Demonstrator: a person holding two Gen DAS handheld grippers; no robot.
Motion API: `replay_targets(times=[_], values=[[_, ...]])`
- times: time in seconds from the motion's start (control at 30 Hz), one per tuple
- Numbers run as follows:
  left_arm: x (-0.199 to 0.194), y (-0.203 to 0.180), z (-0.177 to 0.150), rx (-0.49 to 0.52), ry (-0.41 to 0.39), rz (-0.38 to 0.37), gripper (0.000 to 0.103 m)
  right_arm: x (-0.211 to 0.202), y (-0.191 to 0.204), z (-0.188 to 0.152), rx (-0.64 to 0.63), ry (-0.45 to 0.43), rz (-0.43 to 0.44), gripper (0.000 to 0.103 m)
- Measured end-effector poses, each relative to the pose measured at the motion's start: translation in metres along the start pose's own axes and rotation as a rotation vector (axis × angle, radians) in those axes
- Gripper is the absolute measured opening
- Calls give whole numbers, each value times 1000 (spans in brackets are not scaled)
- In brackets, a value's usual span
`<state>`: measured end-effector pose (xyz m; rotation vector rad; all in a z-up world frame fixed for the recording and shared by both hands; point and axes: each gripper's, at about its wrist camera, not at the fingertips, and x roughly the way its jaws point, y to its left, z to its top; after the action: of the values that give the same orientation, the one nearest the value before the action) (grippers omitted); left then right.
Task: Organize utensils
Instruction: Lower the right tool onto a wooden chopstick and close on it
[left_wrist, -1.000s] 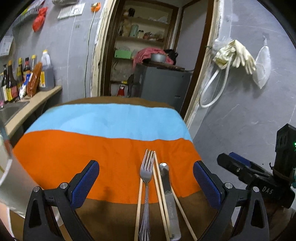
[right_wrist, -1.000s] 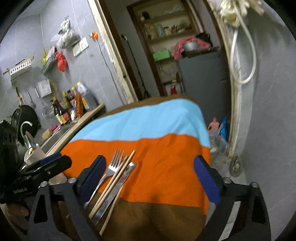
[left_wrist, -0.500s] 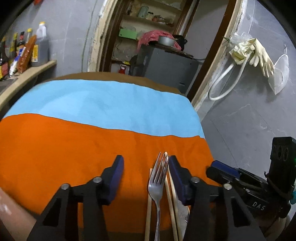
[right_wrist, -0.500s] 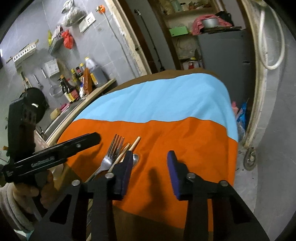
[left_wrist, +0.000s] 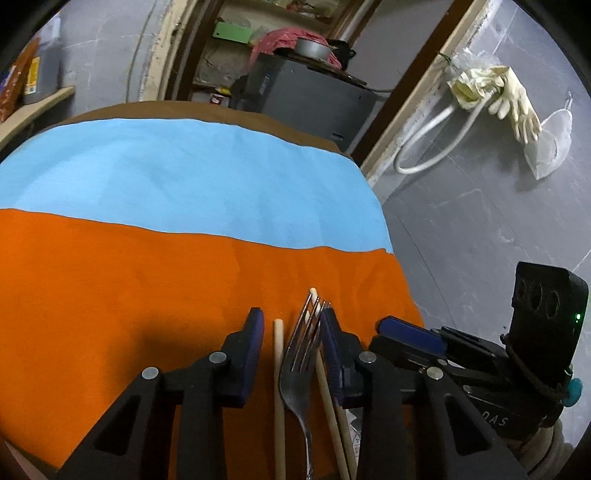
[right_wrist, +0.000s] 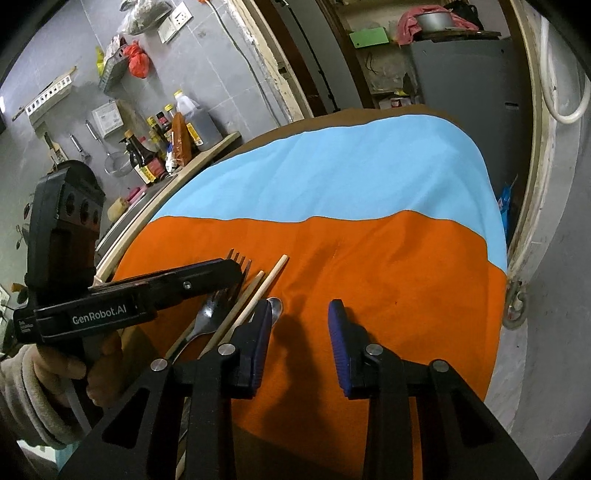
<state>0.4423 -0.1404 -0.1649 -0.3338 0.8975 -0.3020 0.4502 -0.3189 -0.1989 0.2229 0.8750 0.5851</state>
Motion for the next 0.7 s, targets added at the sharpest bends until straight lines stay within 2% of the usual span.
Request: replay_targets(times=[0.2, 0.37, 0.67, 0.7], values=[[4, -3, 2, 23, 19, -4, 20, 2, 0, -1, 5, 4, 0, 28], [2, -4, 1, 47, 28, 24, 11, 2, -4, -1, 3, 9, 1, 28], [-24, 0, -4, 13, -25, 93, 6, 4, 3, 1, -34, 20, 24, 28], [-28, 0, -5, 15, -34, 112, 6, 5, 4, 2, -41, 23, 29, 23]])
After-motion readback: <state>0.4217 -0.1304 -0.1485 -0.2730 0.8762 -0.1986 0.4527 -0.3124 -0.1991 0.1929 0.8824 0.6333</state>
